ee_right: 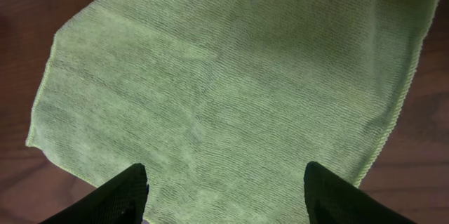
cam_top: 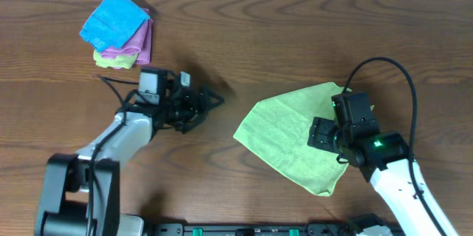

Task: Fold the cloth
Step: 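Move the left gripper to the cloth's left corner and grasp it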

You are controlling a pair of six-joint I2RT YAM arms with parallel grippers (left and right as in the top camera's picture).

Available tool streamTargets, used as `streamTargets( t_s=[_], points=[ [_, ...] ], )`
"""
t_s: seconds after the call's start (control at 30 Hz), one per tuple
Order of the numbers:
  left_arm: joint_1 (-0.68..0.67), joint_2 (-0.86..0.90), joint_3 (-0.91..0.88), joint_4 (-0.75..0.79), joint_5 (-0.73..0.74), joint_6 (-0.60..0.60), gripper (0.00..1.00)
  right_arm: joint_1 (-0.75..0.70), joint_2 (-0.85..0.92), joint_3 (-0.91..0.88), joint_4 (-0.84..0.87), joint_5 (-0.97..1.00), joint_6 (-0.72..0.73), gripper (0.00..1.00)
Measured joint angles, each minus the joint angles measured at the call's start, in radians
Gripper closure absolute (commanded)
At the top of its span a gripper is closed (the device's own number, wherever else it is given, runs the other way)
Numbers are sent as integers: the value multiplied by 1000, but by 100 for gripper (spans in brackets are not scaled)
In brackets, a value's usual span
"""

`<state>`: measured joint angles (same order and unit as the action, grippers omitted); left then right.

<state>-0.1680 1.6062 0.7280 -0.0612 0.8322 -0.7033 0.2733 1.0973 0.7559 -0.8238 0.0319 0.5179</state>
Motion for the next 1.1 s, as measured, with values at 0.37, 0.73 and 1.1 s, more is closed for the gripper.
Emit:
streamTargets(
  t_s=[0.37, 0.73, 1.1],
  points=[
    [-119, 122, 0, 97, 4, -80, 5, 0, 0, 0, 2, -11, 0, 28],
    [-216, 122, 0, 100, -3, -140, 5, 0, 0, 0, 2, -21, 0, 28],
    [-294, 140, 23, 102, -40, -192, 2, 0, 0, 0, 2, -37, 0, 28]
  ],
)
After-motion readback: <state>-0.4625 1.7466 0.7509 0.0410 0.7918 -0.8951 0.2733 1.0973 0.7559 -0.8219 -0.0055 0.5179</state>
